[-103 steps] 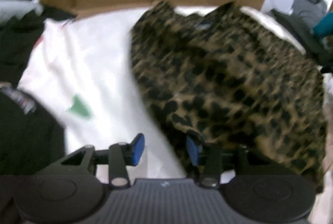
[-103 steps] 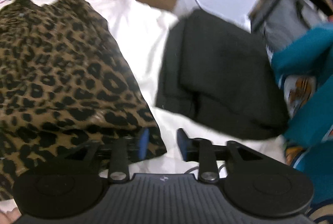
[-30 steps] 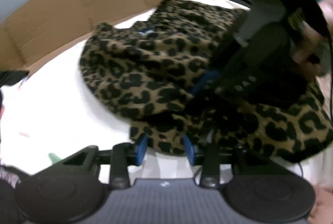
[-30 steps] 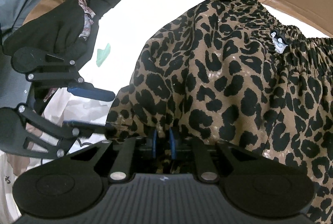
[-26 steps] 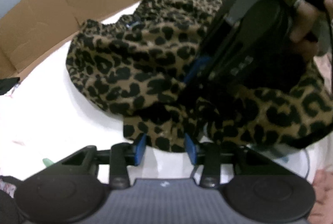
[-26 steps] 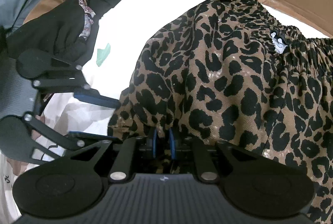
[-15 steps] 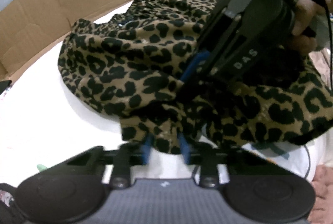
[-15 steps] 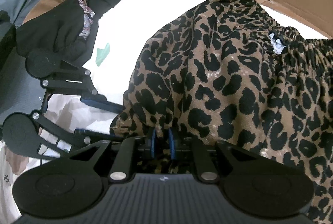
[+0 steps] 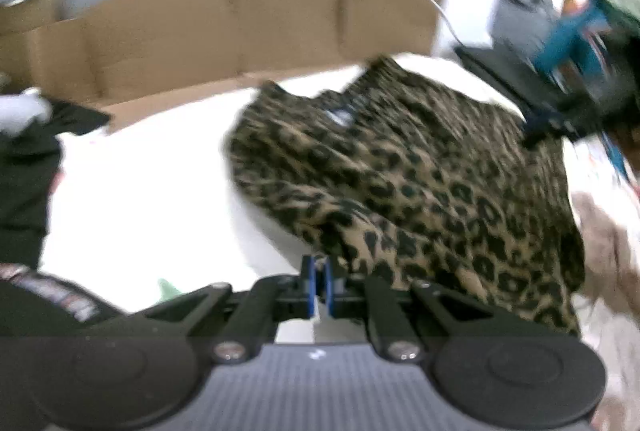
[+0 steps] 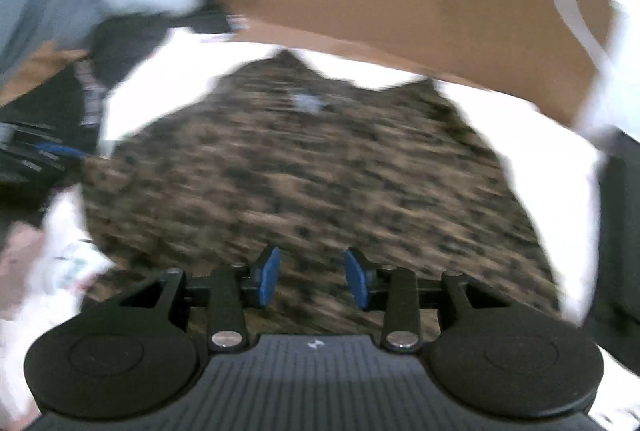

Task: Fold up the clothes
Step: 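Lay the pants down on the sheet and open both grippers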

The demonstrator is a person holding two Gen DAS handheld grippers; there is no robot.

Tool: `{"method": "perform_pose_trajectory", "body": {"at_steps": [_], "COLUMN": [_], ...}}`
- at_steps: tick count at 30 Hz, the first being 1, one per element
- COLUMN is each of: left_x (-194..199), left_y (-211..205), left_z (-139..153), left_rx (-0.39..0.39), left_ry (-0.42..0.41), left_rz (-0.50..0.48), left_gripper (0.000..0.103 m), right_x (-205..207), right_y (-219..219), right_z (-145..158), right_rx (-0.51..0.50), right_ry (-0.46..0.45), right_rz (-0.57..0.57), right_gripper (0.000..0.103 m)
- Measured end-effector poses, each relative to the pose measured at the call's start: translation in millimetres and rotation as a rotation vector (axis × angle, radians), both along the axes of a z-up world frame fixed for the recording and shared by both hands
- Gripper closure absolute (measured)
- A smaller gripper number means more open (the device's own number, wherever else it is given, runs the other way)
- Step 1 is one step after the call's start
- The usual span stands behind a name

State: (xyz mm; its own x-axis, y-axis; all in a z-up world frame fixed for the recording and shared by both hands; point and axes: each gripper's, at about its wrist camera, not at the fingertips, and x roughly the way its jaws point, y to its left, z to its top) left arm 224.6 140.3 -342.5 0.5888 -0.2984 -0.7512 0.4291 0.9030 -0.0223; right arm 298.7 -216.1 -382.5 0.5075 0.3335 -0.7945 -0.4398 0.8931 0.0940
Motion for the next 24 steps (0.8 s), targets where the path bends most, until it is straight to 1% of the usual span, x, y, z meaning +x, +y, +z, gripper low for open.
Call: {"method": "perform_pose_trajectory", "body": {"at_steps": [3,8,11,12,13,15,17,18,20,22,24], "left_x": [5,17,24,25,26,27,28,28,26,25,24], "left_y": [22,52,73,82,90,108,118,123,121,113,104], "left_z": [16,26,26,24,22,17,7,2,-3,-9,-15], "left_rx": [-0.055,-0.140,-0.219,-0.238,-0.256,-0.274,-0.270,-0.266,-0.236,-0.190,-0.150], "left_ry": [-0.003,0.007,0.028,0.035,0.042,0.057,0.080,0.092,0.115,0.138,0.156], "left_rz": [0.107,0.254,0.368,0.420,0.473,0.569,0.613,0.632,0.596,0.544,0.499], "left_gripper": [0.098,0.098,0.100,0.103,0.103,0.103,0.103,0.103,0.103,0.100,0.090], "right_x": [-4,-9,-9,-8,-7,-3,-2,-1,0,1,2], "right_y": [-52,-112,-132,-136,-141,-148,-152,-154,-158,-162,-167], "right_z": [-9,-28,-39,-43,-48,-57,-63,-65,-67,-68,-70], "right_rx": [-0.052,-0.115,-0.139,-0.145,-0.143,-0.130,-0.114,-0.107,-0.094,-0.077,-0.065], "right_ry": [0.025,0.051,0.044,0.045,0.051,0.067,0.078,0.082,0.084,0.085,0.089], "right_rz": [-0.137,-0.310,-0.380,-0.401,-0.417,-0.438,-0.459,-0.470,-0.494,-0.514,-0.532], "right_gripper": [0.059,0.059,0.059,0.058,0.058,0.056,0.056,0.056,0.056,0.054,0.053]}}
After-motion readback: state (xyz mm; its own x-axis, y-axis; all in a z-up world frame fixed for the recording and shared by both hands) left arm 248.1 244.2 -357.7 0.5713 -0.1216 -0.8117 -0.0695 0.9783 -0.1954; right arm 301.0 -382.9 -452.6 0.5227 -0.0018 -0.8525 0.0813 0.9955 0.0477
